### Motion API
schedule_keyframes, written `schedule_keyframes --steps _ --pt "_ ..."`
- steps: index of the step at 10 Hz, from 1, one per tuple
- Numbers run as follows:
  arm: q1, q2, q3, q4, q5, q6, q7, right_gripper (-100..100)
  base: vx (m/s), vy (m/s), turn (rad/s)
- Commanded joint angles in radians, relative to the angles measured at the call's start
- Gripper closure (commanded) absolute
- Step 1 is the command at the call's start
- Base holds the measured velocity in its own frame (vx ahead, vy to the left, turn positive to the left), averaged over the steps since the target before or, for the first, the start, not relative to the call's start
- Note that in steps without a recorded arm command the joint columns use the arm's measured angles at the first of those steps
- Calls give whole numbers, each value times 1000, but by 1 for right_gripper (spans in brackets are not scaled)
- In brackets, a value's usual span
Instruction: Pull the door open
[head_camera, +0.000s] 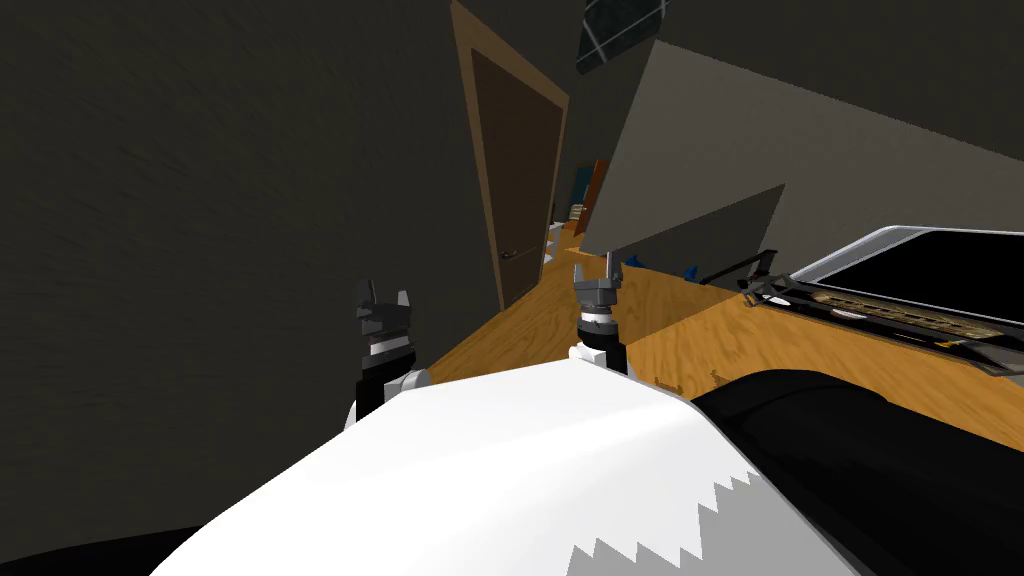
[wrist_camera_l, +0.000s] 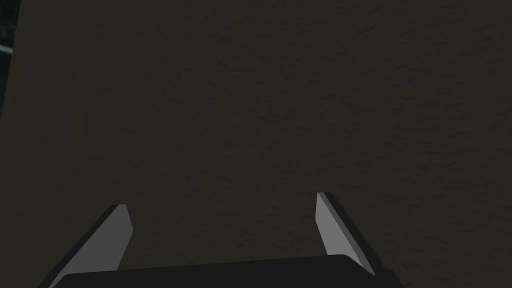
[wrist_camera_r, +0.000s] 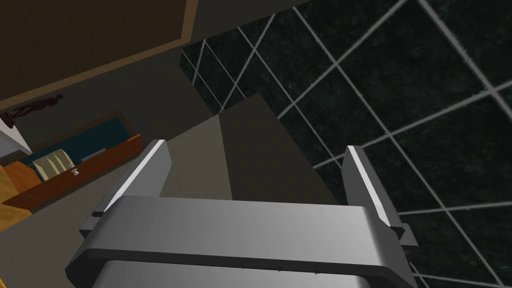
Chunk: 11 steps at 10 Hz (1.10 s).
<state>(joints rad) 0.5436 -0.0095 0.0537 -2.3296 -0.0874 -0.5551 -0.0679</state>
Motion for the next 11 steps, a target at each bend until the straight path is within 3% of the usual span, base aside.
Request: schedule_keyframes --steps 1,11 --pt "-8 -9 -3 28 7 -4 -7 -100 72 -78 120" --pt "-78 -74 -32 260 61 -36 -67 -100 123 -27 100"
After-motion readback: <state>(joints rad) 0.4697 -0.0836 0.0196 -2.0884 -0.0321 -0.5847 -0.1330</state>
